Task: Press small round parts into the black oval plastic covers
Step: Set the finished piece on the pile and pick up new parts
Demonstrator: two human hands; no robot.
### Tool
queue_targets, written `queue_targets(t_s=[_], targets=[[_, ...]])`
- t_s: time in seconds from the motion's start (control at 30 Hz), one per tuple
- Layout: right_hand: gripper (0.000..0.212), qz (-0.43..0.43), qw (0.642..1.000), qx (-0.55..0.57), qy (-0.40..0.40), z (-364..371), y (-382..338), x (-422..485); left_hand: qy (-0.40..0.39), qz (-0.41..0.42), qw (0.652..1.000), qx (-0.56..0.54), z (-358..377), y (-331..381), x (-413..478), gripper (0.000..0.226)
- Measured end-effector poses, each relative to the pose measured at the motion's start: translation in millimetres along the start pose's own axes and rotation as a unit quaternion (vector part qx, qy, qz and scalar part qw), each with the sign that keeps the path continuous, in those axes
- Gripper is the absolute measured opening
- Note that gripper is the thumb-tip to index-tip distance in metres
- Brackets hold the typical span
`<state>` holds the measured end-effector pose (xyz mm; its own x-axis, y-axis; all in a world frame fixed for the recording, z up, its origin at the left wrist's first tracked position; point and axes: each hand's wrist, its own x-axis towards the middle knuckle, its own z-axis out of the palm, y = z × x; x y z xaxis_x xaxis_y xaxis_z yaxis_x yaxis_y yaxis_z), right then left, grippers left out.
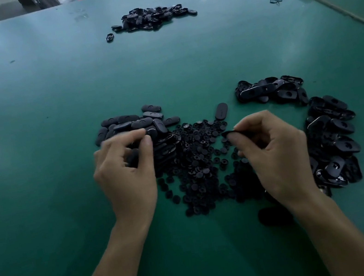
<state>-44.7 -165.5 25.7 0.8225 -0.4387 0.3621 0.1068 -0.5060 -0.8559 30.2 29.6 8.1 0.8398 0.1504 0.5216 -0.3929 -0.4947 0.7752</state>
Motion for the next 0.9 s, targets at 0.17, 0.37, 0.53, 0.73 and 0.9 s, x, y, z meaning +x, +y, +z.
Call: queue_targets(t_s=[0.17, 0.37, 0.53, 0.73, 0.9], targets=[[0.022, 0.006, 0.991, 0.126, -0.041, 12, -2, -6, -0.143, -0.007, 0.983, -0.118, 5, 27, -16, 0.006], [0.020, -0.031, 0.986, 0.134, -0.096, 18, -3, -11, -0.234, -0.091, 0.940, -0.231, 10, 28, -24, 0.008], [0.020, -0.001, 0.991, 0.088, -0.098, 17, -1, -10, -0.224, -0.118, 0.931, -0.263, 10, 21, -18, 0.017], [0.013, -0.016, 0.995, 0.029, -0.096, 12, -3, -9, -0.239, -0.081, 0.934, -0.252, 8, 22, -19, 0.020], [0.017, -0.010, 0.994, 0.064, -0.091, 13, -5, -8, -0.250, -0.080, 0.929, -0.260, 8, 21, -20, 0.025]])
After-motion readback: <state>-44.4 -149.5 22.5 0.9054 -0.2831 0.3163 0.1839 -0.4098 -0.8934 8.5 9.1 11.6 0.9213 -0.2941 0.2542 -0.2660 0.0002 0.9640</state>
